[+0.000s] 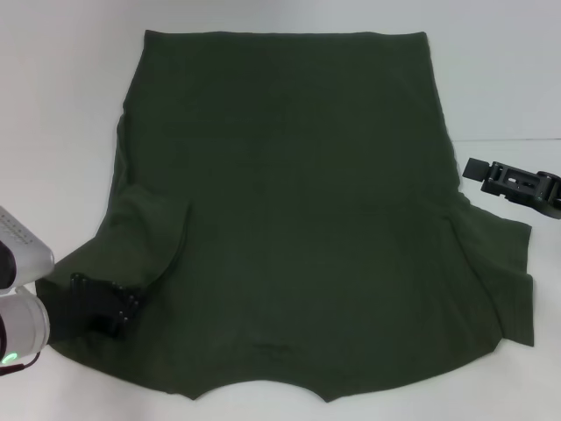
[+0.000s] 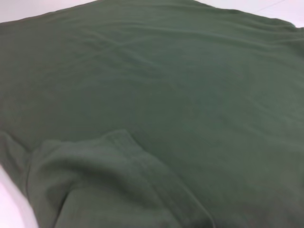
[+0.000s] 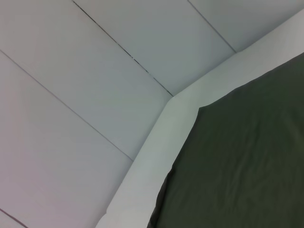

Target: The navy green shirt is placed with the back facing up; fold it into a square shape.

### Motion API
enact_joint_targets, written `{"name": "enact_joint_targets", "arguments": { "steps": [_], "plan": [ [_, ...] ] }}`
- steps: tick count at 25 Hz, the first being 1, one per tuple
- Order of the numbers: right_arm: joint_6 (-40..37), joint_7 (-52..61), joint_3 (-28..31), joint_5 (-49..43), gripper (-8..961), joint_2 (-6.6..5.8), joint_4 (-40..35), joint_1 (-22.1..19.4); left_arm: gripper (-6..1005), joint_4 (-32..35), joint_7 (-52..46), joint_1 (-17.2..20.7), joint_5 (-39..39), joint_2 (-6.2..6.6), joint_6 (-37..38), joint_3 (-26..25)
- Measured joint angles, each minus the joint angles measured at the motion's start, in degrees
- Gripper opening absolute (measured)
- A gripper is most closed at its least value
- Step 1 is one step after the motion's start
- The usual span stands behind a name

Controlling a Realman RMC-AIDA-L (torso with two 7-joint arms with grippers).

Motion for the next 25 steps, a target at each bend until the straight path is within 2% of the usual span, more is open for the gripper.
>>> {"name": "enact_joint_targets", "arguments": {
  "steps": [8, 25],
  "plan": [
    [0.09, -0.03, 0.00, -0.01, 899, 0.00, 0.00, -0.18, 30, 2.53, -4.36, -1.08, -0.17, -0.01, 3.36, 0.31],
    [0.10, -0.45, 0.00, -0.06, 898, 0.00, 0.00, -0.37, 31, 6.94, -11.50, -3.54, -0.44, -0.13, 4.01, 2.88]
  ]
}}
